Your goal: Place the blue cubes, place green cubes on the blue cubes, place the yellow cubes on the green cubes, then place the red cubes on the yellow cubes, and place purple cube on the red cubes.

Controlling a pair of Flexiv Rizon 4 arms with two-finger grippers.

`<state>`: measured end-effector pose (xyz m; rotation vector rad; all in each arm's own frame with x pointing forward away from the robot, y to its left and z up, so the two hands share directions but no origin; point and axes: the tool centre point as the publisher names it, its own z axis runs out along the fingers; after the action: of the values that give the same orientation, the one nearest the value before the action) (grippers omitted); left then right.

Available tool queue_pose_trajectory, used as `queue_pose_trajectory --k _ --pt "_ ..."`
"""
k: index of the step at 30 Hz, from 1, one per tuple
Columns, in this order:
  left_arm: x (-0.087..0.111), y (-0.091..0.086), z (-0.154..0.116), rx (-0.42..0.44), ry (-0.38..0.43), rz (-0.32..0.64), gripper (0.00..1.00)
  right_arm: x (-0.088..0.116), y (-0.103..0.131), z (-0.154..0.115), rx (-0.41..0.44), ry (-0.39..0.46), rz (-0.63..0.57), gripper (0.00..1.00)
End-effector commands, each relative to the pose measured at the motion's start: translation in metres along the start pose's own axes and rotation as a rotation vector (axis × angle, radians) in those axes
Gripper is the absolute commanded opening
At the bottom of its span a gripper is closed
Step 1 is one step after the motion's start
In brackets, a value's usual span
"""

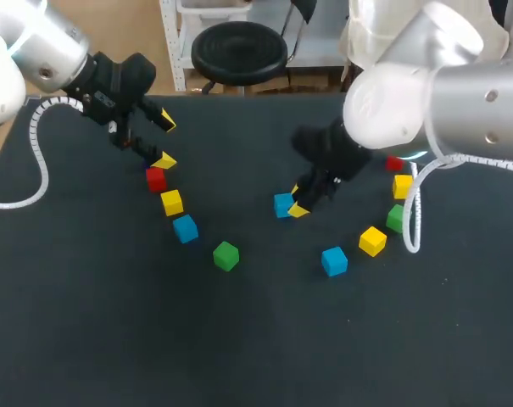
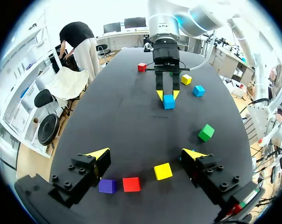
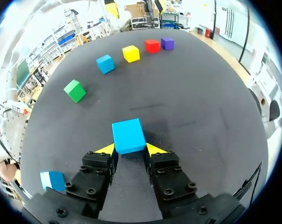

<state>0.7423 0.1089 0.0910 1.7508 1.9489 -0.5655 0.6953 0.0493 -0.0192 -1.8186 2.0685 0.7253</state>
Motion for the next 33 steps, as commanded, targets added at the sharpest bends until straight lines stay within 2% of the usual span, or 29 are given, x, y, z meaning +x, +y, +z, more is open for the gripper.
queue_pose_trajectory --k 1,5,19,28,33 --pt "0.000 -0.001 0.000 -0.002 0.000 0.001 1.00 -0.002 0.006 0.008 0.053 0.019 0.036 0.02" --pt "0.000 -0.001 0.000 -0.002 0.000 0.001 1.00 -0.005 0.004 0.009 0.104 0.007 0.047 0.00" --pt "0.000 -0.001 0.000 -0.002 0.000 0.001 1.00 -0.001 -0.001 0.000 0.157 0.005 0.046 0.00" --pt "0.000 -0.001 0.000 -0.002 0.000 0.001 1.00 -0.004 0.003 -0.010 0.177 0.021 0.034 0.00" --pt "0.000 -0.001 0.000 -0.002 0.000 0.001 1.00 -0.005 0.003 -0.009 0.187 0.068 0.069 0.00"
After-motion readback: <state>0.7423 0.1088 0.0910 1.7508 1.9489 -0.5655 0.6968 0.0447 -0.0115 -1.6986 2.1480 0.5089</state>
